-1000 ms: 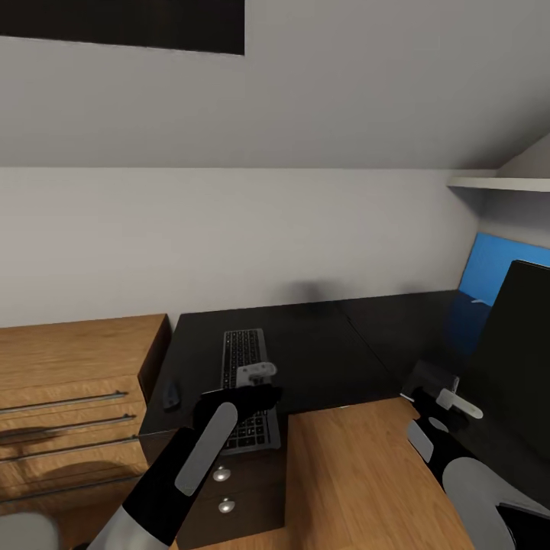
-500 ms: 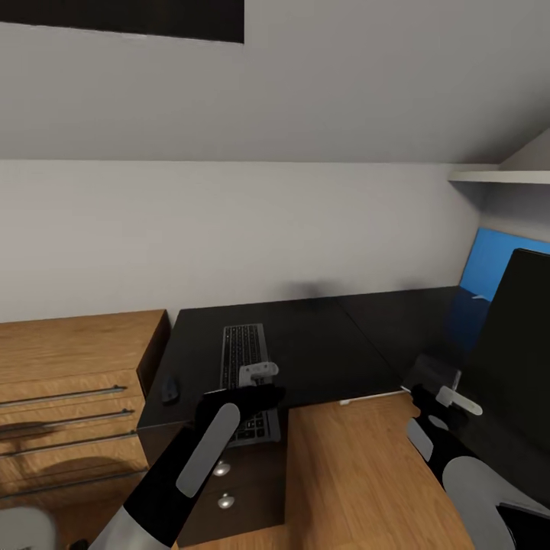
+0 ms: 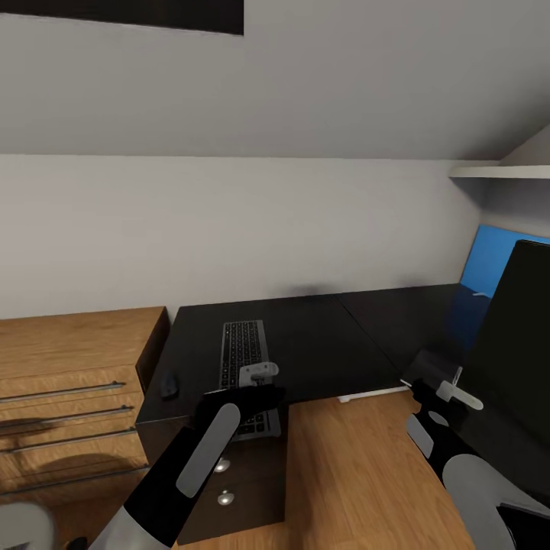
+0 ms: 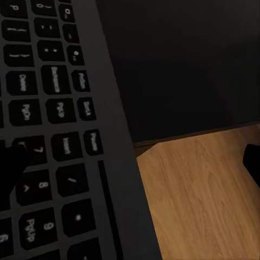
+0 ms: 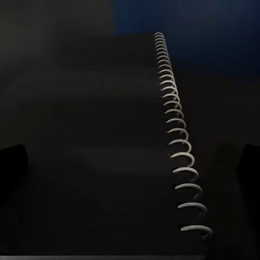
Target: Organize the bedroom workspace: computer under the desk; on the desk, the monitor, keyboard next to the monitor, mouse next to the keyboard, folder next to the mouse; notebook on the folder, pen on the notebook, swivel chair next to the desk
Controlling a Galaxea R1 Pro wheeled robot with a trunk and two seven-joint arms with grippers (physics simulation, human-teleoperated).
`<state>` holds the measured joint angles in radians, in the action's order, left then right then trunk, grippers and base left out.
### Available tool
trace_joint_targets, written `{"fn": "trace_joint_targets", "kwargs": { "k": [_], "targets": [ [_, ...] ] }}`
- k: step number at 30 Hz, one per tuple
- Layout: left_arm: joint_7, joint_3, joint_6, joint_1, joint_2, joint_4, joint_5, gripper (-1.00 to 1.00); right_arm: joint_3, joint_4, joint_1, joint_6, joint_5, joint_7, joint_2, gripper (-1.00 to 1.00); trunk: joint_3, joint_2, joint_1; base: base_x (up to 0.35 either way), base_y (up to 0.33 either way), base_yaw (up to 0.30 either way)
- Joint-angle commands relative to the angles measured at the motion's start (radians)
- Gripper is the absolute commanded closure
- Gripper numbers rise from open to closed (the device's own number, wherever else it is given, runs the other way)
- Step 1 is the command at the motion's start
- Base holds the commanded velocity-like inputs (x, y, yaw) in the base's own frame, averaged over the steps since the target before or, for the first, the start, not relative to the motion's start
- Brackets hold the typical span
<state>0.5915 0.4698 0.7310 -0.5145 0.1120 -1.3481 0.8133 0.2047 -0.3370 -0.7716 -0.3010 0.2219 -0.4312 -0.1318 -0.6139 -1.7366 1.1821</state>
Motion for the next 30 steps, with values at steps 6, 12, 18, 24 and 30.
{"fn": "trace_joint_targets", "kwargs": {
  "k": [6, 12, 18, 24, 30],
  "targets": [
    [0.008, 0.000, -0.001, -0.001, -0.001, 0.014, 0.012, -1.00, 0.010, 0.050, 0.000, -0.003, 0.030, 0.006, 0.000, -1.00, -0.001, 0.000, 0.000, 0.000, 0.000, 0.000],
    [0.007, 0.000, -0.001, -0.001, -0.002, 0.018, 0.012, -1.00, 0.010, 0.050, 0.000, -0.003, 0.030, 0.006, 0.000, -1.00, -0.001, 0.000, 0.000, -0.031, 0.001, 0.000],
    [0.007, 0.000, -0.001, -0.001, -0.002, 0.020, 0.012, -1.00, 0.009, 0.050, 0.000, -0.003, 0.030, 0.006, 0.000, -1.00, -0.001, 0.000, 0.000, -0.160, 0.070, 0.000],
    [0.007, 0.001, -0.001, -0.001, -0.002, 0.020, 0.012, -1.00, 0.009, 0.050, 0.000, -0.003, 0.030, 0.006, 0.000, -1.00, -0.001, 0.000, 0.000, -0.041, 0.025, 0.000],
    [0.007, 0.006, -0.001, -0.001, -0.002, 0.024, 0.012, -1.00, 0.009, 0.050, 0.000, -0.003, 0.030, 0.006, 0.000, -1.00, -0.001, 0.000, 0.000, -0.004, 0.003, 0.000]
  ]
}}
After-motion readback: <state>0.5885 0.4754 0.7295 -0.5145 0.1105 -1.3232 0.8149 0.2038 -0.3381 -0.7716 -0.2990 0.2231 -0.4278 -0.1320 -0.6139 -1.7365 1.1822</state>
